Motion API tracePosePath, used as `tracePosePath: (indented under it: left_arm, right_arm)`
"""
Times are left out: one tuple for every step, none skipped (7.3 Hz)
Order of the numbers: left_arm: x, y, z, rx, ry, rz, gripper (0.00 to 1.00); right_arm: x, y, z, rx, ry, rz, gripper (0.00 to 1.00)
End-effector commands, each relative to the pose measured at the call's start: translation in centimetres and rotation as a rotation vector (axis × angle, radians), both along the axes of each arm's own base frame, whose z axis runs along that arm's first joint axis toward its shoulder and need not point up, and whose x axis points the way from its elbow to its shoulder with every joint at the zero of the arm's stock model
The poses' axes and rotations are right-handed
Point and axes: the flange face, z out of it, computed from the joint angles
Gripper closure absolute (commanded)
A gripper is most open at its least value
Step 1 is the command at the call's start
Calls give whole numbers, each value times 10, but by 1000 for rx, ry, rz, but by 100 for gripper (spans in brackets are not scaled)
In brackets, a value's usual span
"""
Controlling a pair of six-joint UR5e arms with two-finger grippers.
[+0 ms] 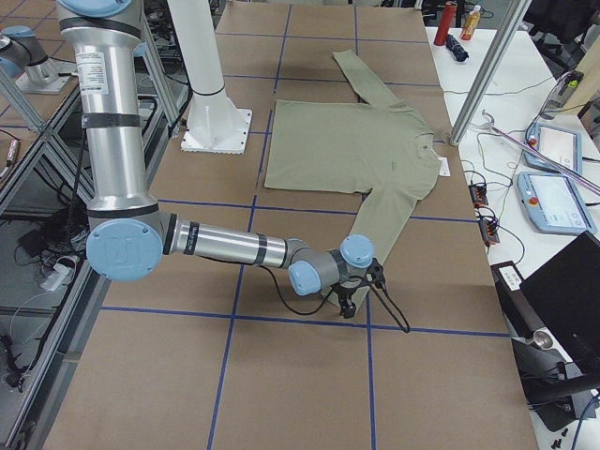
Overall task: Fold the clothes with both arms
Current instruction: 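Lower the right gripper to the cuff of the sleeve nearest it and grasp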
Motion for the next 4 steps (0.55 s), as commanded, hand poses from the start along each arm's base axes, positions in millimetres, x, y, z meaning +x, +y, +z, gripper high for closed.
tracePosePath:
  left_arm:
    - [0, 0, -1, 4, 0, 0, 0]
    - [0, -1, -3, 9, 1, -1, 0]
    - [0, -1, -2, 22, 3, -3, 0]
    - [0, -1, -1, 22, 2, -4, 0]
  right_arm:
    - [-1, 3, 7, -13, 4, -4, 0]
    - [0, 3, 10, -18, 7, -4, 0]
    - [-1, 2, 9, -17, 5, -3, 13]
    - [-1, 2, 9, -18, 6, -3, 45]
